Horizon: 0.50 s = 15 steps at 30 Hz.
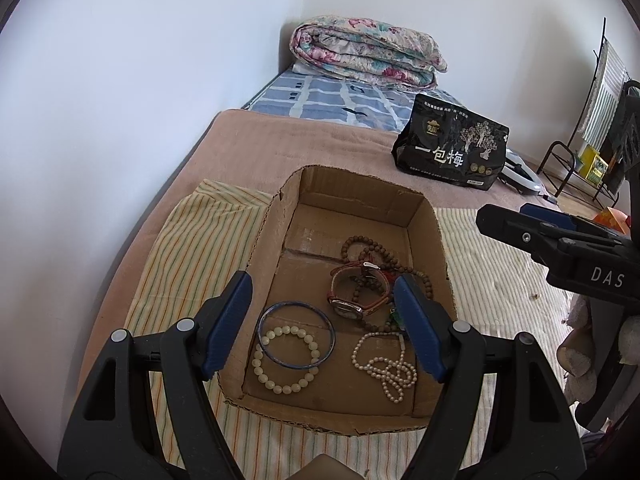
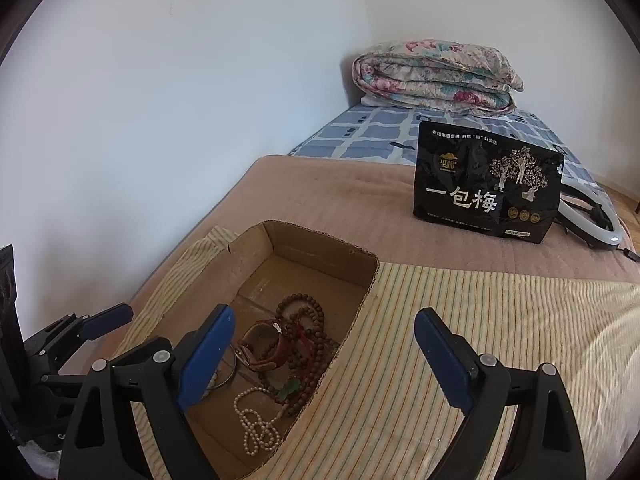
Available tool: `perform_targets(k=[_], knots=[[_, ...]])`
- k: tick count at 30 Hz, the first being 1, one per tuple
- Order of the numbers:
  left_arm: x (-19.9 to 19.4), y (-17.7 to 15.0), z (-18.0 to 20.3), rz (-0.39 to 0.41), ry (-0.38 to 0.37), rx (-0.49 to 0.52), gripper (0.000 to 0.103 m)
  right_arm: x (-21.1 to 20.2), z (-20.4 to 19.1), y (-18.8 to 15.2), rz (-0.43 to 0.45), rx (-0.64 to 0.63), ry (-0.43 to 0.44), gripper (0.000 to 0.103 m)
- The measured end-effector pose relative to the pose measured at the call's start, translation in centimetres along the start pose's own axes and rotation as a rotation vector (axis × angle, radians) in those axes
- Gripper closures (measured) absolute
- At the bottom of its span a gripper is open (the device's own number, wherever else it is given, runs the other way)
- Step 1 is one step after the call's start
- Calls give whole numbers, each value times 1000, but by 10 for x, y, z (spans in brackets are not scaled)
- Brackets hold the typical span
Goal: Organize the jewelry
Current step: 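Move both tools back over the bed toward the small white pearl studs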
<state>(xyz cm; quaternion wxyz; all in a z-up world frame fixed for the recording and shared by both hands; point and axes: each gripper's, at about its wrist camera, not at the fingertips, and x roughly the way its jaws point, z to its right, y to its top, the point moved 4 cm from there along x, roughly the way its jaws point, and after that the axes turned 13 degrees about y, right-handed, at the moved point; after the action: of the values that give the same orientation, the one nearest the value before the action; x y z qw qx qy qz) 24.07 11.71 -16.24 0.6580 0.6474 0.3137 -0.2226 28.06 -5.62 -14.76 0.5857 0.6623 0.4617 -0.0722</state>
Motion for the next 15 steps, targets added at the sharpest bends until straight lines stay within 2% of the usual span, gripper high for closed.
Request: perform_targets(k=[15], knots=[[-36, 12, 27, 60, -8, 33, 27, -41, 13, -1, 48, 16, -5, 10]])
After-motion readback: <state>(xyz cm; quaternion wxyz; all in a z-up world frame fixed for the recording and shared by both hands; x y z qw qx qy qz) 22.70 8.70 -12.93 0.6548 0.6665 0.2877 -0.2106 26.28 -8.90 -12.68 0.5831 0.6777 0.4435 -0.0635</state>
